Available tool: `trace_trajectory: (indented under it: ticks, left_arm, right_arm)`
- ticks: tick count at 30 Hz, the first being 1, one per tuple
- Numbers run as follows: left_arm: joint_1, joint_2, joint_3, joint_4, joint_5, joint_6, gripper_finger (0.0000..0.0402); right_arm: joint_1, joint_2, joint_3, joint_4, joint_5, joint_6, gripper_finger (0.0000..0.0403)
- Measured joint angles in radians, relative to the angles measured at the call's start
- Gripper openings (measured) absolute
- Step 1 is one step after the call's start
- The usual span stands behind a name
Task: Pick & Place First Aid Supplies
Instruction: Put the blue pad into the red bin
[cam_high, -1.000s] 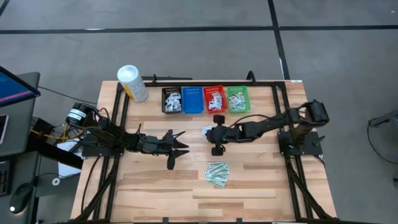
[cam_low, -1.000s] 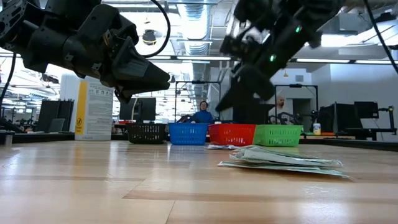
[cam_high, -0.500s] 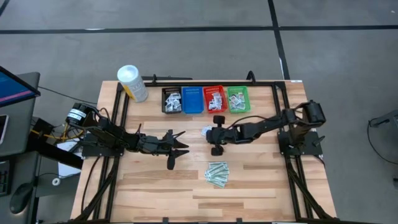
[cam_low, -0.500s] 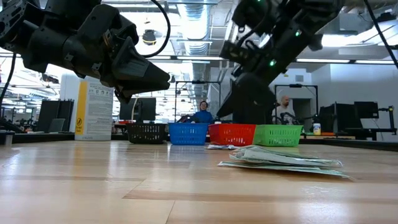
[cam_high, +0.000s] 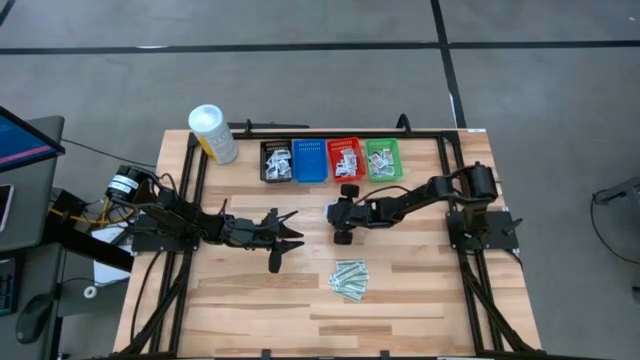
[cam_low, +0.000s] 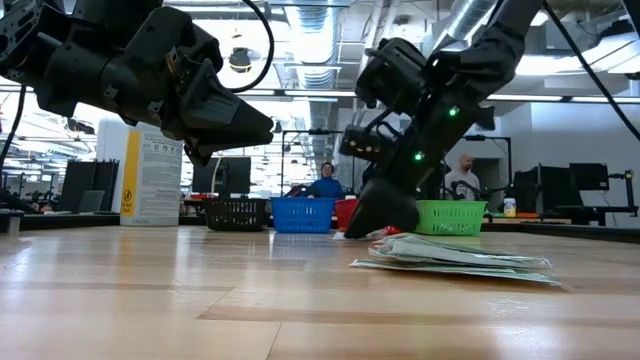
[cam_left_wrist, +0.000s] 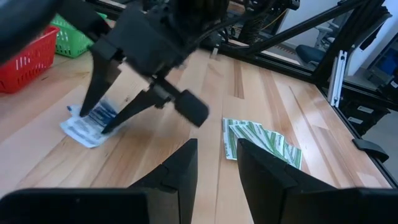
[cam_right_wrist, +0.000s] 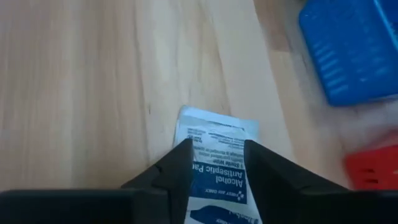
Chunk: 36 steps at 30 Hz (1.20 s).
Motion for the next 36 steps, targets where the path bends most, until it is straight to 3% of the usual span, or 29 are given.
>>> trace_trajectory:
  ticks: [3,7,15,27,36]
  left_arm:
    - [0.000,0.000,0.000,0.000,0.000,0.000,0.0112]
    - [0.000,0.000,0.000,0.000,0.000,0.000,0.0112]
    - [0.000,0.000,0.000,0.000,0.000,0.000,0.0112]
    - [0.000,0.000,0.000,0.000,0.000,0.000,0.0112]
    - [0.000,0.000,0.000,0.000,0.000,0.000,0.0112]
  right_arm:
    - [-0.022,0.028,0.007,0.014,-0.024,0.034,0.0151]
    - [-0.052,0.056,0.007,0.012,-0.146,0.041,0.0155]
    - [-0.097,0.056,0.006,-0.001,-0.268,0.081,0.0109]
    - [-0.096,0.060,0.002,-0.001,-0.277,0.071,0.0010]
    - [-0.091,0.039,0.000,-0.008,-0.268,0.068,0.0003]
